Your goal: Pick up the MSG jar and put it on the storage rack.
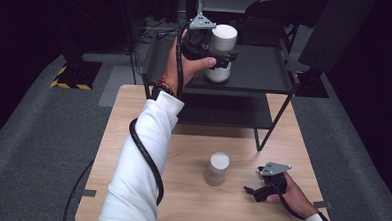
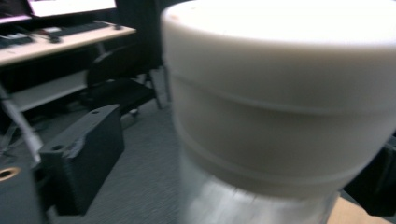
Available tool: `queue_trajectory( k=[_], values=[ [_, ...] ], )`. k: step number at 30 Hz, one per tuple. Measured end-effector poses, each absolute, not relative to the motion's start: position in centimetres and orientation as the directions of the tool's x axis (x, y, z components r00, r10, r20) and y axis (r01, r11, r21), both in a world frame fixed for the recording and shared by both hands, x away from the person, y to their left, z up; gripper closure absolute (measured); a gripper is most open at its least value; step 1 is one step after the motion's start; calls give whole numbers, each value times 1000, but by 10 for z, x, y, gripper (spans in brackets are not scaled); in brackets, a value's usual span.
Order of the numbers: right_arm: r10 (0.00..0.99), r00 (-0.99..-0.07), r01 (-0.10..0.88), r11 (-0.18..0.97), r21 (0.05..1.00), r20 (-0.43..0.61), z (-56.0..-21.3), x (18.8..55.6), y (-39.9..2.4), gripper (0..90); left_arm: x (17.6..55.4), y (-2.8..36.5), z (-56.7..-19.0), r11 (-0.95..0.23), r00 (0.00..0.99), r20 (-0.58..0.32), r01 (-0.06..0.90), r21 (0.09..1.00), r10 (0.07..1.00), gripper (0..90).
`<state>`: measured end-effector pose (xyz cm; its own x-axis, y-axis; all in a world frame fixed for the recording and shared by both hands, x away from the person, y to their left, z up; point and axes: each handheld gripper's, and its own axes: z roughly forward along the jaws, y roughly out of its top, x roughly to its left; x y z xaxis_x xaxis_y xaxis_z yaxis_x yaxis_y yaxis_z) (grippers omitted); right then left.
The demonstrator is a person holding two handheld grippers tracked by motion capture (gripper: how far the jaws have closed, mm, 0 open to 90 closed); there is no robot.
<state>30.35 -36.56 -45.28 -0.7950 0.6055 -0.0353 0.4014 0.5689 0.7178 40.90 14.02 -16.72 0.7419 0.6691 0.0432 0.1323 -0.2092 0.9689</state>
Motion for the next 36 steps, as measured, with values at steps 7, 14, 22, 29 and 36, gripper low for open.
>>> queue_trajectory(
  k=[7,14,22,29,36],
  values=[
    [606,-795,401,569,718,-35,-453,303,-366,0,400,149,-171,-197,740,42,123,973,672,11],
    [606,-795,402,569,718,-35,-453,303,-366,0,386,153,-176,-217,736,77,97,971,673,9],
    [605,-795,401,569,718,-36,-453,303,-366,0,372,157,-185,-213,744,95,65,975,661,3],
    [606,-795,401,569,718,-36,-453,303,-366,0,360,160,-193,-215,745,114,40,976,657,3],
    [606,-795,401,568,718,-36,-453,303,-366,0,349,159,-206,-236,744,145,18,972,652,3]
  ],
)
